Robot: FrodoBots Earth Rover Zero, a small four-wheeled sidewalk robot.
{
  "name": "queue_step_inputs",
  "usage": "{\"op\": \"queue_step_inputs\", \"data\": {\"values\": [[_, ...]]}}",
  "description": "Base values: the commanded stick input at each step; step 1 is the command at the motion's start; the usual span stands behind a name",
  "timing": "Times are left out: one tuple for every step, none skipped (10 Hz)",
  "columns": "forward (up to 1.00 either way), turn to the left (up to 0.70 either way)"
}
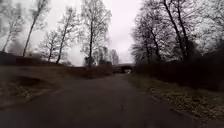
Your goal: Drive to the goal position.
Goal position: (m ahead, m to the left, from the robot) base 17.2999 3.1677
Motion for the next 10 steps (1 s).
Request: {"op": "queue_step_inputs", "data": {"values": [[0.7, 0.14], [0.7, 0.14], [0.7, 0.14], [0.7, 0.14], [0.7, 0.14], [0.7, 0.14], [0.7, 0.14], [0.7, 0.14], [0.7, 0.0], [0.7, 0.0]]}}
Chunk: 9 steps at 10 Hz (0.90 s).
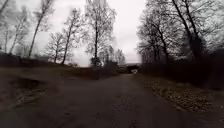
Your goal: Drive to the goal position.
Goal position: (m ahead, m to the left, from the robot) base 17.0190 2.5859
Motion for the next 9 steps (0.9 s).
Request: {"op": "queue_step_inputs", "data": {"values": [[0.7, 0.0], [0.7, 0.0], [0.7, 0.0], [0.7, 0.0], [0.7, 0.0], [0.7, 0.0], [0.7, 0.0], [0.7, 0.0], [0.7, 0.0]]}}
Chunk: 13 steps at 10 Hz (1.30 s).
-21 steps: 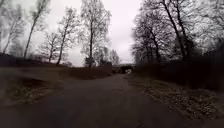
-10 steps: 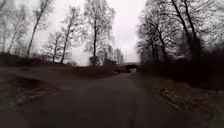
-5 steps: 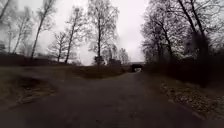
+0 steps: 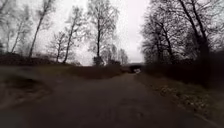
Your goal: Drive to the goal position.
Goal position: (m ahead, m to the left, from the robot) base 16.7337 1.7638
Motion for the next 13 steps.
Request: {"op": "queue_step_inputs", "data": {"values": [[0.7, 0.0], [0.7, 0.0], [0.7, 0.0], [0.7, 0.0], [0.7, 0.0], [0.7, 0.0], [0.7, 0.0], [0.7, 0.0], [0.7, 0.06], [0.7, 0.14], [0.7, 0.14], [0.7, 0.14], [0.7, 0.14]]}}
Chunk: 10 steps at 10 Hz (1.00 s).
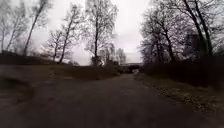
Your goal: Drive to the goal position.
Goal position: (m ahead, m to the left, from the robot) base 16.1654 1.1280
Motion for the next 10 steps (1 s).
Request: {"op": "queue_step_inputs", "data": {"values": [[0.7, 0.14], [0.7, 0.14], [0.7, 0.14], [0.7, 0.14], [0.7, 0.14], [0.7, 0.14], [0.7, 0.14], [0.7, 0.14], [0.7, 0.14], [0.7, 0.14]]}}
